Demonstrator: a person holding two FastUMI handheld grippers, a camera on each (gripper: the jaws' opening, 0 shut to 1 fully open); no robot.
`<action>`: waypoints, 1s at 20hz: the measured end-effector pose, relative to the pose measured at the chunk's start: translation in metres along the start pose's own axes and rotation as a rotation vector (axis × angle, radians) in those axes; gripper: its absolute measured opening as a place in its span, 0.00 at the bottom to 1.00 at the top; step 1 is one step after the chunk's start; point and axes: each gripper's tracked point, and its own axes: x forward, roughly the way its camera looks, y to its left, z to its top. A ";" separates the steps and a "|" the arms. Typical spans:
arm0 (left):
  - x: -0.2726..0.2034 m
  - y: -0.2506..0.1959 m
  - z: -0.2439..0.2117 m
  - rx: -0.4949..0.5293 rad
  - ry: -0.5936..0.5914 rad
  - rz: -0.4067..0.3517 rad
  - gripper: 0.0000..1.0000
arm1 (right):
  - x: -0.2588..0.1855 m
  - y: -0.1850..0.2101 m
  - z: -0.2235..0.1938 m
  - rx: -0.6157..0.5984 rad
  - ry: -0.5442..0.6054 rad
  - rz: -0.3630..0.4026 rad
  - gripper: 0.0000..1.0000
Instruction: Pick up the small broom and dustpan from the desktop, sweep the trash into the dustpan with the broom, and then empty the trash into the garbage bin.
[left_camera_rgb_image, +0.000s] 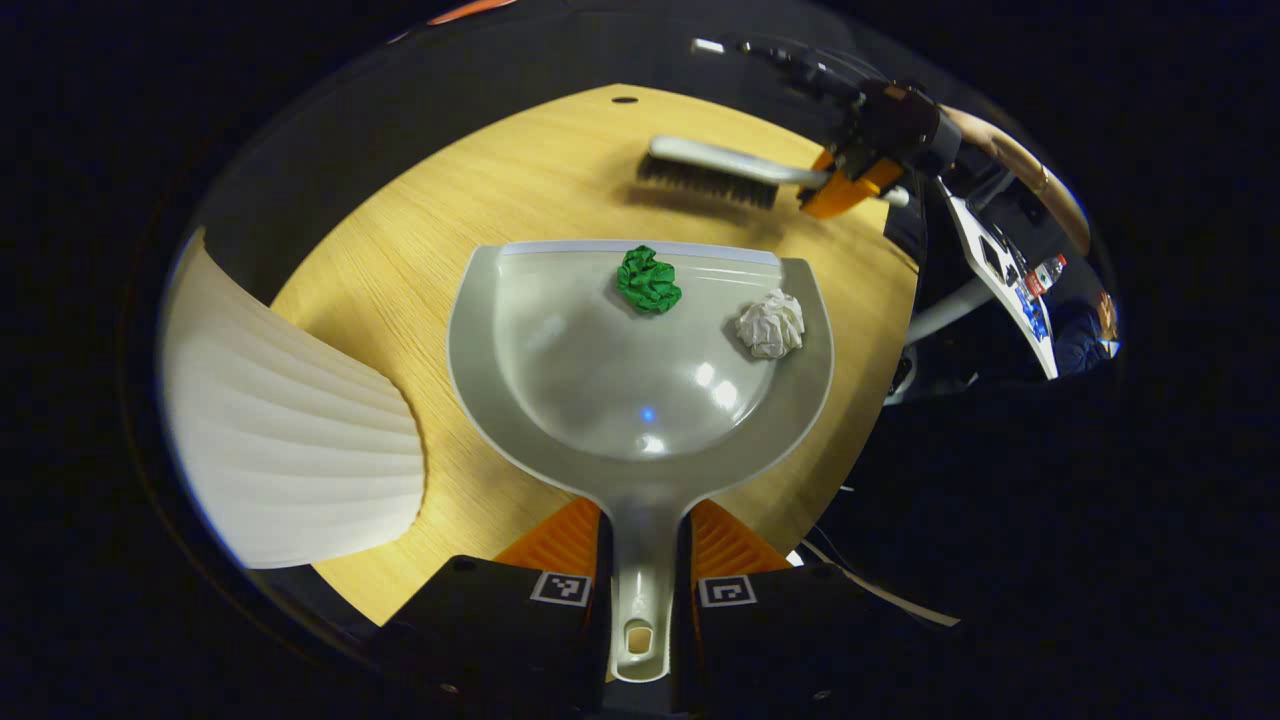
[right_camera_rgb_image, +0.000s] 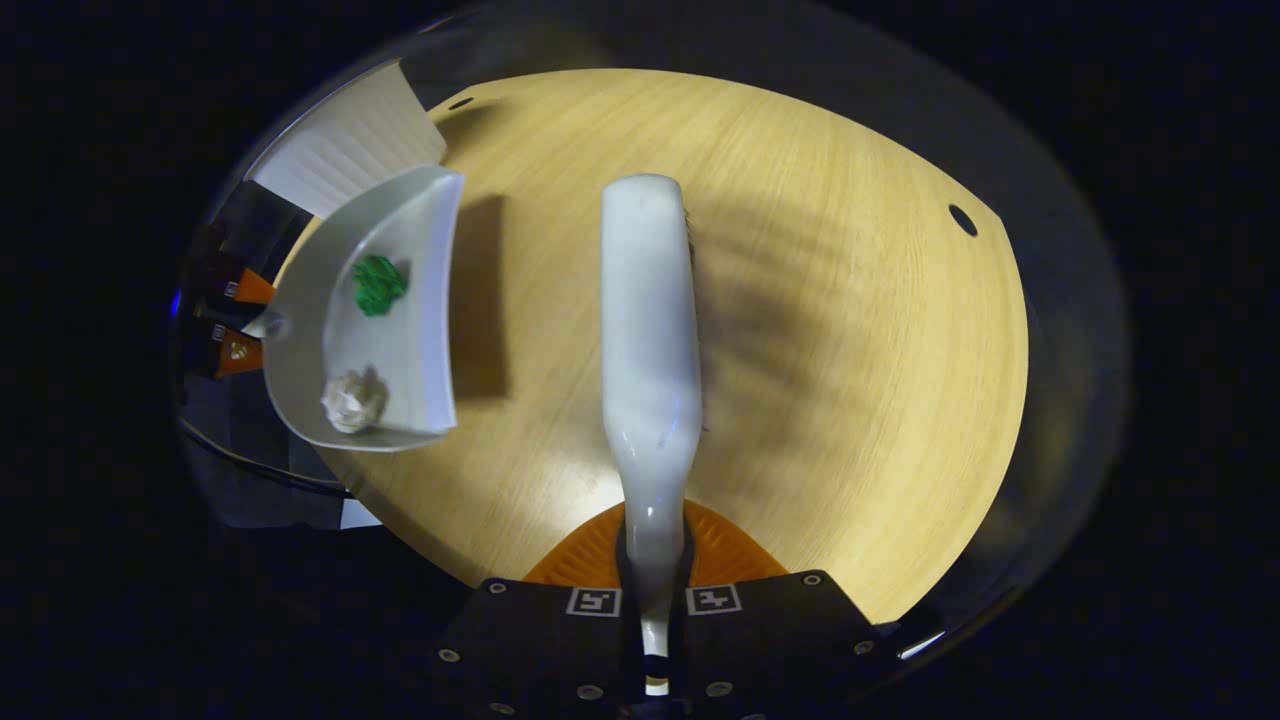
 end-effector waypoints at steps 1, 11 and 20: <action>-0.007 0.000 0.002 -0.002 -0.004 0.005 0.25 | 0.007 0.006 0.001 0.012 0.010 0.002 0.09; -0.165 -0.001 0.086 -0.243 -0.144 -0.117 0.25 | 0.027 0.029 -0.026 0.069 0.012 0.086 0.09; -0.263 0.218 0.000 -0.464 -0.078 0.414 0.24 | 0.024 0.026 -0.019 0.074 0.006 0.107 0.09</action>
